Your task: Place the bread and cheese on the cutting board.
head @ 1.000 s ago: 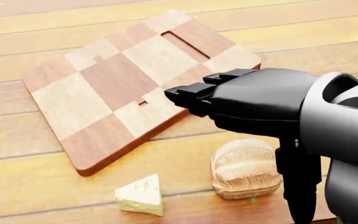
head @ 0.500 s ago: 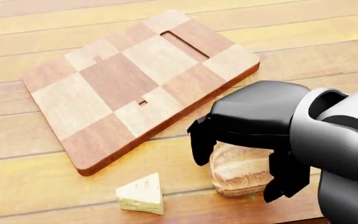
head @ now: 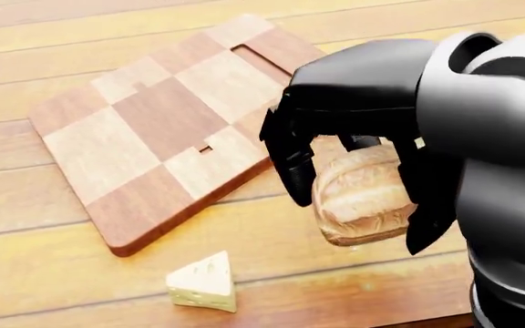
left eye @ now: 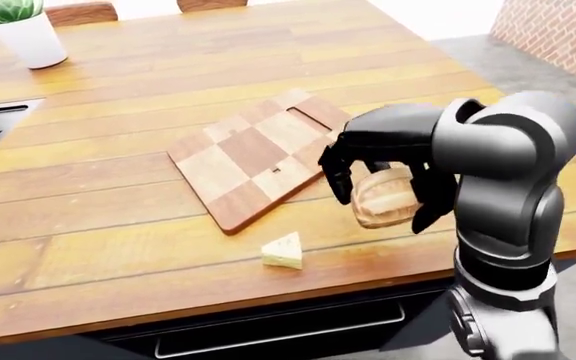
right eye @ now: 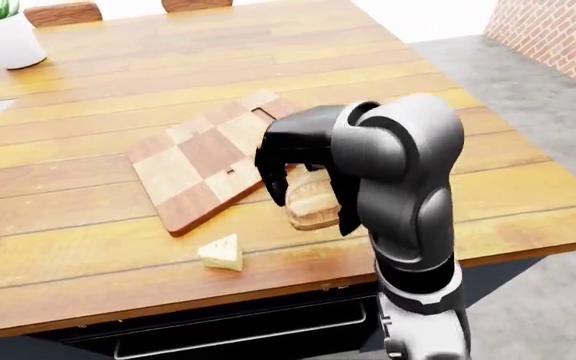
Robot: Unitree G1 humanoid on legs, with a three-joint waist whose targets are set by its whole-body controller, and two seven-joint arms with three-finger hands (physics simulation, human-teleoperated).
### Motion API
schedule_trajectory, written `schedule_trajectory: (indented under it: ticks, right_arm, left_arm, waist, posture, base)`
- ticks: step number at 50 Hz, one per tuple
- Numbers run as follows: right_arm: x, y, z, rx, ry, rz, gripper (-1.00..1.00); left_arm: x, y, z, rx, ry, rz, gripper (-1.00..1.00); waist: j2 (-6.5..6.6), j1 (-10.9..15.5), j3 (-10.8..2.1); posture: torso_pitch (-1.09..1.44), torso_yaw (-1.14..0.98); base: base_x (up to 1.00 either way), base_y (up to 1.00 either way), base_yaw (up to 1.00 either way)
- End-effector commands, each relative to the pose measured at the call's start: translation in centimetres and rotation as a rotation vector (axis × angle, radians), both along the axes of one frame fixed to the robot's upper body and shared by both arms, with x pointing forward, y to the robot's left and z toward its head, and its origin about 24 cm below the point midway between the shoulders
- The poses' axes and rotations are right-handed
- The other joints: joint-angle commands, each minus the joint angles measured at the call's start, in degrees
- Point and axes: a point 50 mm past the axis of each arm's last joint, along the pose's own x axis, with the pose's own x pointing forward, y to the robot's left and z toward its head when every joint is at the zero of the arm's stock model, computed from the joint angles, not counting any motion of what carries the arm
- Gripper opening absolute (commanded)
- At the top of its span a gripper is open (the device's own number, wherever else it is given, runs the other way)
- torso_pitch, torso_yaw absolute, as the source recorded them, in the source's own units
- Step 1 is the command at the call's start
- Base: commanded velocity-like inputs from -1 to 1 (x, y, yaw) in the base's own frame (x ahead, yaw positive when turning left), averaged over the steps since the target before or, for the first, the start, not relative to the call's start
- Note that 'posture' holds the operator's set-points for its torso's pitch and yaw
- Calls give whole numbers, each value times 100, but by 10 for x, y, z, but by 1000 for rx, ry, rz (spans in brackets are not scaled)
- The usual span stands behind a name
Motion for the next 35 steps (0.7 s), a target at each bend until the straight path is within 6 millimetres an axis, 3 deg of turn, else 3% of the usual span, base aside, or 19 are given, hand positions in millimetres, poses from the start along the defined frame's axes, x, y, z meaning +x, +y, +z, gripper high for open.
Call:
schedule_trajectory:
  ticks: [1, 9, 27, 35]
  right_arm:
    - [1, 2, 21, 9, -73, 7, -100]
    - [24, 14, 70, 30, -143, 25, -100]
    - [91, 36, 114, 84, -223, 15, -100]
    - [106, 42, 112, 111, -240, -5, -100]
  left_arm:
    - [-8, -1, 11, 27, -59, 13, 100]
    - [-8, 0, 9, 26, -58, 13, 100]
    - [-8, 2, 8, 23, -57, 20, 100]
    - [-9, 2, 8, 21, -57, 20, 100]
  waist:
    - [28, 0, -116]
    - [84, -29, -102]
    - [151, -39, -99]
    - [166, -34, -88]
  posture:
    - [0, 0]
    - [0, 0]
    - [0, 0]
    - [0, 0]
  base:
    - [0, 0, 0]
    - [0, 0, 0]
    - [0, 0, 0]
    - [0, 0, 0]
